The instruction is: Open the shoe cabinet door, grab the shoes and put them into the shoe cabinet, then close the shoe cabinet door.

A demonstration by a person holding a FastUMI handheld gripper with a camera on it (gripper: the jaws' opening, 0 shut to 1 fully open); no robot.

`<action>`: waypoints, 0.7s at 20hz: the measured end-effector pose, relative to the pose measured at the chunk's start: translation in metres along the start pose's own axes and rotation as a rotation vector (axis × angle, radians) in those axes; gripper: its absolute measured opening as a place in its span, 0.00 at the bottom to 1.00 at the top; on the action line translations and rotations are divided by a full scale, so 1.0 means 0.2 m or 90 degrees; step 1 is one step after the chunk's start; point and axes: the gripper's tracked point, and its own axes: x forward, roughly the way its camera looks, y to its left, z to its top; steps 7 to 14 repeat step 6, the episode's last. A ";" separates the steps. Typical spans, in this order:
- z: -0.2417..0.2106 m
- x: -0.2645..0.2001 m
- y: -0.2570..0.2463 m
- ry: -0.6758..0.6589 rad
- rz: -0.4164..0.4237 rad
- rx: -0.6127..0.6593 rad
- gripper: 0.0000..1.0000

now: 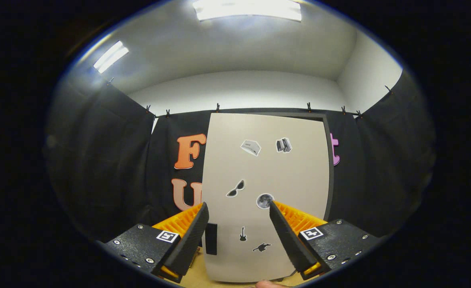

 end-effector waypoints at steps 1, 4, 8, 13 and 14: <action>0.01 0.00 -0.01 0.001 -0.007 0.001 0.95; 0.00 -0.03 -0.06 0.013 -0.017 0.006 0.95; -0.01 -0.04 -0.07 0.019 -0.013 0.014 0.95; -0.01 -0.04 -0.07 0.019 -0.013 0.014 0.95; -0.01 -0.04 -0.07 0.019 -0.013 0.014 0.95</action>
